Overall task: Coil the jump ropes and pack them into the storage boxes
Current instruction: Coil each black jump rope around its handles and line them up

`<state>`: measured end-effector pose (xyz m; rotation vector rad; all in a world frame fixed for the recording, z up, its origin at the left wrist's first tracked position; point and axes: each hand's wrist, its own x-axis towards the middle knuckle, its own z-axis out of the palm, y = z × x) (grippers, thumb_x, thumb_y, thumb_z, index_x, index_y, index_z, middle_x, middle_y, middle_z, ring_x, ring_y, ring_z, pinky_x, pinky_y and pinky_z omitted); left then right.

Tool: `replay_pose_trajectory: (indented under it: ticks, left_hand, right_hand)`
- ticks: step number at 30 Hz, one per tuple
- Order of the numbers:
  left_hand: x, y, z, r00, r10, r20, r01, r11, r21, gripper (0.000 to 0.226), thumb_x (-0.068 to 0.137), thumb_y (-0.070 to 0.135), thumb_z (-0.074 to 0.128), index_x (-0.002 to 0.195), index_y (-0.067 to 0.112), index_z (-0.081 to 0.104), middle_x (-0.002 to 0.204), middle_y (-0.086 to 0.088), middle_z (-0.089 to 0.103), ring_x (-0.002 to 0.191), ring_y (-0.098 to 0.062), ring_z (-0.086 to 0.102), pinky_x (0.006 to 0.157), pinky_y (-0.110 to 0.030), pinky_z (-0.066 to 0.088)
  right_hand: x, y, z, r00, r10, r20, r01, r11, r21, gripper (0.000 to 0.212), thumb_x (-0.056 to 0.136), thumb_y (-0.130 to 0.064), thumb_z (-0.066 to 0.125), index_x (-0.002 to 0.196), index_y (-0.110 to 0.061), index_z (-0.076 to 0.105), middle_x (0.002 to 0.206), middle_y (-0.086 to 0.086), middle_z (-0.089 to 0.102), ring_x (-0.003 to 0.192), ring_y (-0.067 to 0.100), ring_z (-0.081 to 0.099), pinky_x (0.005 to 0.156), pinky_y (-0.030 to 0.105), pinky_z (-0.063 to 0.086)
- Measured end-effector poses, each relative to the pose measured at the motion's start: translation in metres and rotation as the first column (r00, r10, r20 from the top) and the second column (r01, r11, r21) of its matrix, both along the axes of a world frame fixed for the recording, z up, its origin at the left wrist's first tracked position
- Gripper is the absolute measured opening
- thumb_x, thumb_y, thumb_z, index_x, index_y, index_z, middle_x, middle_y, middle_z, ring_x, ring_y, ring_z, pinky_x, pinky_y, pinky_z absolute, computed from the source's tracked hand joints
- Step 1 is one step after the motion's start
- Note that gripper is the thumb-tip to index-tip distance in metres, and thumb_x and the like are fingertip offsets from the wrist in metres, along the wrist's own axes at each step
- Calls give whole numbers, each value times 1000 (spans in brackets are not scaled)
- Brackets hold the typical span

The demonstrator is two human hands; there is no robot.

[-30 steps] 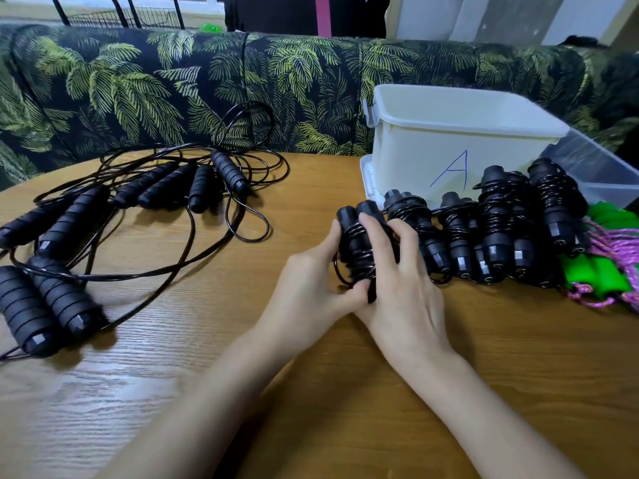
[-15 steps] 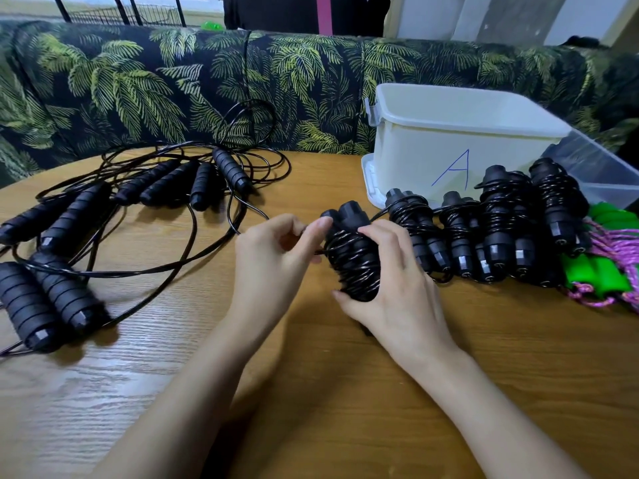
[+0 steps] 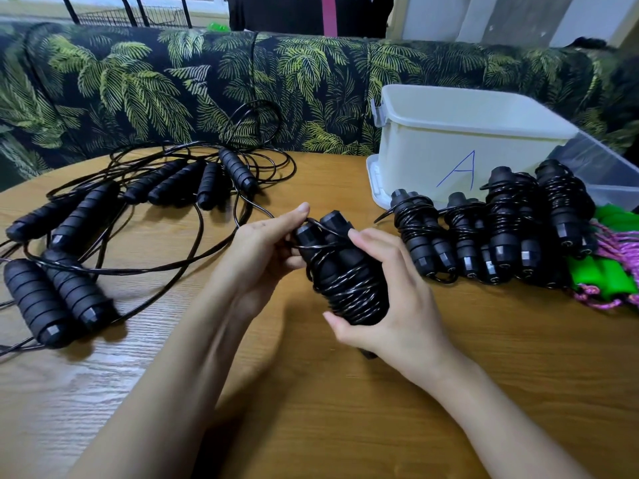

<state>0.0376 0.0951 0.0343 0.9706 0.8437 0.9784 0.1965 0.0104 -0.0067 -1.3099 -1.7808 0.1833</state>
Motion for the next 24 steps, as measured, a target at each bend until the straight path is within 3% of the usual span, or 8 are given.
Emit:
replay_pose_trajectory:
  ticks: [6, 10, 12, 14, 17, 19, 22, 24]
  left_hand:
    - [10, -4, -4, 969, -13, 246, 106, 922, -372, 16, 74, 24, 67, 66, 16, 55, 51, 6, 55, 42, -5, 54, 47, -17, 51]
    - [21, -10, -14, 935, 56, 351, 74, 936, -345, 17, 76, 24, 67, 84, 9, 66, 68, 2, 65, 62, -8, 62, 66, -20, 55]
    - [28, -15, -21, 957, 122, 263, -76, 981, -179, 25, 88, 24, 63, 94, 1, 68, 78, -2, 68, 72, -10, 63, 75, -22, 54]
    - [33, -21, -28, 961, 271, 55, -276, 947, 163, 34, 98, 23, 58, 84, -9, 60, 75, -5, 60, 71, -12, 54, 70, -25, 48]
    - [32, -24, -34, 793, 579, -188, -244, 585, 774, 29, 101, 17, 52, 73, 6, 54, 65, 9, 49, 61, -4, 43, 60, -16, 35]
    - [30, -19, -39, 733, 637, -238, -106, 453, 885, 29, 100, 19, 49, 75, 6, 57, 68, 8, 52, 64, -5, 50, 60, -16, 40]
    - [24, -9, -40, 787, 491, -374, -38, 644, 764, 47, 100, 44, 41, 83, 9, 69, 76, 4, 68, 75, -10, 65, 70, -39, 54]
    - [16, -1, -33, 861, 349, -371, -63, 795, 603, 47, 92, 58, 48, 97, 18, 73, 90, 4, 75, 91, -10, 70, 85, -41, 57]
  right_hand:
    - [-3, 2, -5, 996, -19, -81, 23, 999, 47, 92, 63, -32, 82, 144, -27, 39, 137, -14, 42, 127, -13, 38, 100, 2, 29]
    - [-7, 7, -7, 986, -74, -150, 77, 997, 11, 90, 64, -36, 78, 145, -29, 40, 137, -9, 48, 125, -14, 39, 99, 1, 27]
    - [-5, 8, -7, 973, -100, -209, 94, 995, -38, 90, 64, -31, 80, 145, -29, 41, 135, -10, 50, 124, -13, 41, 99, 2, 28]
    - [-4, 9, -7, 957, -101, -270, 80, 993, -85, 92, 64, -28, 82, 146, -30, 40, 134, -16, 50, 123, -13, 42, 98, 2, 30]
    - [-2, 9, -9, 948, -111, -297, 84, 991, -102, 94, 63, -30, 81, 148, -29, 39, 134, -18, 50, 124, -12, 43, 98, 3, 31]
    - [2, 11, -10, 959, -136, -251, 116, 989, -90, 95, 63, -32, 80, 149, -26, 39, 136, -13, 51, 125, -12, 42, 98, 3, 30]
    - [14, 14, -12, 978, -184, -101, 177, 981, -76, 103, 62, -32, 87, 151, -25, 36, 141, -9, 47, 125, -16, 38, 100, 0, 26]
    - [16, 13, -11, 982, -187, -6, 185, 976, -115, 111, 63, -35, 89, 154, -32, 26, 144, -12, 43, 125, -6, 42, 99, 9, 32]
